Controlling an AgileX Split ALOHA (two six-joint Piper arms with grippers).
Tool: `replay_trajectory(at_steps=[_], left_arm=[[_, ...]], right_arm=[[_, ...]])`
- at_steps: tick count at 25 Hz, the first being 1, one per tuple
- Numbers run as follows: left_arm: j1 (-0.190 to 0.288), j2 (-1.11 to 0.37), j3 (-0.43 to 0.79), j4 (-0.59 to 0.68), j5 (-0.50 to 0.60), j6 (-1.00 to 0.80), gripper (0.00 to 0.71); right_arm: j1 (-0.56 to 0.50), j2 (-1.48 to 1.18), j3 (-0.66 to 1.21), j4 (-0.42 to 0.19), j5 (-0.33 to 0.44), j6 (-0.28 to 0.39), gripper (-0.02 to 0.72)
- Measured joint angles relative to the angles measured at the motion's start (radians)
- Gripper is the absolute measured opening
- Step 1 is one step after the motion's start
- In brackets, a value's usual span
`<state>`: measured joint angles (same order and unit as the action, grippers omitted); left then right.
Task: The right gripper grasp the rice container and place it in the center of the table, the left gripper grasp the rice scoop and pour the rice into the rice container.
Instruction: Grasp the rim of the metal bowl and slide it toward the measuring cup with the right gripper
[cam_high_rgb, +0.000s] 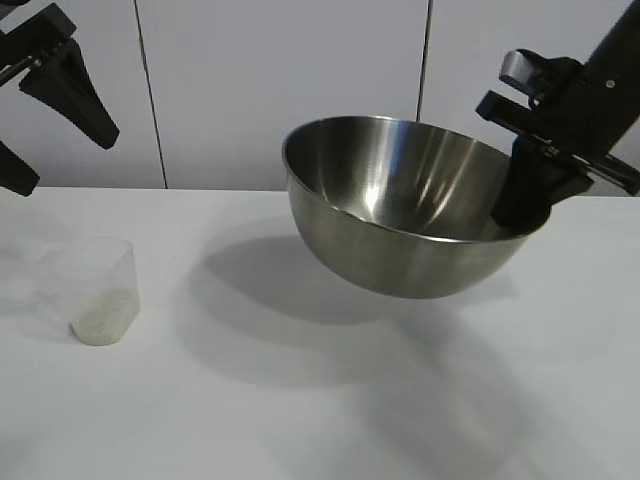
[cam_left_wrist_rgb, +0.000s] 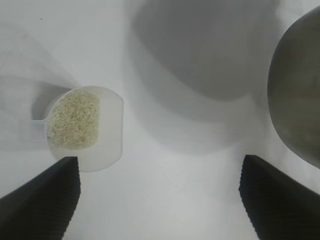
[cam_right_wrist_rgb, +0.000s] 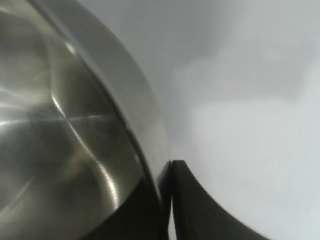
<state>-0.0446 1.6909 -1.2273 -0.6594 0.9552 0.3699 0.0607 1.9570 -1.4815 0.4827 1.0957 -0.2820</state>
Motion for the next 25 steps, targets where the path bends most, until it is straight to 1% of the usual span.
replay_trajectory(at_steps=[5,9,12,14,15,17,20,22,23,24,25], left_arm=[[0.0,0.0,0.0,0.0,-0.002,0.0,0.624],[0.0,0.0,0.0,0.0,-0.002,0.0,0.624],[0.0,0.0,0.0,0.0,-0.003,0.0,0.624],[0.0,0.0,0.0,0.0,-0.003,0.0,0.624],[0.0,0.0,0.0,0.0,-0.003,0.0,0.624],[0.0,0.0,0.0,0.0,-0.003,0.0,0.624],[0.0,0.0,0.0,0.0,-0.003,0.0,0.624],[0.0,0.0,0.0,0.0,-0.003,0.0,0.624],[0.0,0.0,0.0,0.0,-0.005,0.0,0.624],[0.0,0.0,0.0,0.0,-0.005,0.0,0.624],[0.0,0.0,0.0,0.0,-0.005,0.0,0.624]], right_arm=[[0.174,0.028,-0.003,-0.026,-0.067,0.086,0.019],[0.265,0.081,-0.003,-0.05,-0.14,0.153,0.019],[0.289,0.112,-0.003,-0.108,-0.191,0.229,0.019],[0.291,0.129,-0.003,-0.161,-0.205,0.291,0.019],[0.291,0.136,-0.003,-0.174,-0.206,0.313,0.016],[0.291,0.142,-0.003,-0.179,-0.206,0.332,0.01],[0.292,0.142,-0.018,-0.181,-0.202,0.338,0.013],[0.292,0.143,-0.049,-0.181,-0.179,0.322,0.052],[0.292,0.143,-0.066,-0.181,-0.162,0.311,0.102],[0.292,0.143,-0.088,-0.181,-0.147,0.304,0.17],[0.292,0.143,-0.113,-0.181,-0.129,0.301,0.256]])
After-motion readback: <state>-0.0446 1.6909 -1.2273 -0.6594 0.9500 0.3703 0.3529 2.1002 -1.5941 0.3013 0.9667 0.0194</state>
